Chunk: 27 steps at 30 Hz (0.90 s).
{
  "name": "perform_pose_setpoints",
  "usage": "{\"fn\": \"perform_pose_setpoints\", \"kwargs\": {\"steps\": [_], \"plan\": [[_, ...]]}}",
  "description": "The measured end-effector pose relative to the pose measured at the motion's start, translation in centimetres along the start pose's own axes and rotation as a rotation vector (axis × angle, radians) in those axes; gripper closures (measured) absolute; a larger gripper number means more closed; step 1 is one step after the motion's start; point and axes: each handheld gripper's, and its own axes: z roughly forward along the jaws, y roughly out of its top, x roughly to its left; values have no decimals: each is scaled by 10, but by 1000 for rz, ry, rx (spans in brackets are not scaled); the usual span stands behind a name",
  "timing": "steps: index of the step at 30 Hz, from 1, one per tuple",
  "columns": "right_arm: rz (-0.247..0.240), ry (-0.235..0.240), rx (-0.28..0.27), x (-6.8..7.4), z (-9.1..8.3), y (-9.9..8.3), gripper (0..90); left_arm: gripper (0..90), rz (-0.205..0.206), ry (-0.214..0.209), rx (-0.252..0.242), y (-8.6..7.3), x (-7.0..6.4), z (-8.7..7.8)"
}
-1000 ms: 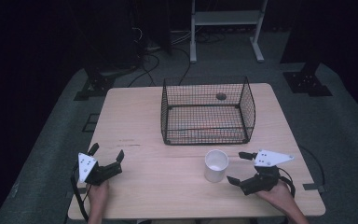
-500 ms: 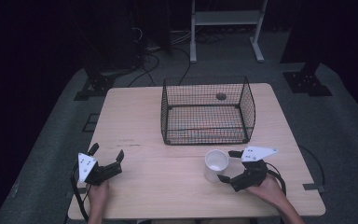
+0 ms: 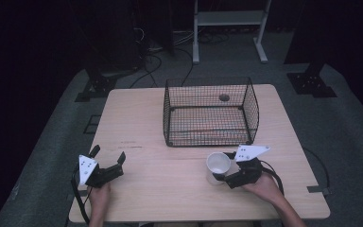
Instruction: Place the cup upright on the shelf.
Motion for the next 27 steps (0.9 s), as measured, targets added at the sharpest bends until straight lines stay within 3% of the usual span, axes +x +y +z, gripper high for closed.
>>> {"fn": "perform_pose_setpoints", "kwargs": {"steps": [9,11,27], "plan": [[17,38,-24,-9,-13,14,197,0,-2,-1,-1,0,0,0],[22,65,-28,-14,-19,21,197,0,-1,-1,0,0,0,0],[30,104,-37,-38,-35,51,197,0,-6,-3,0,0,1,0]]}}
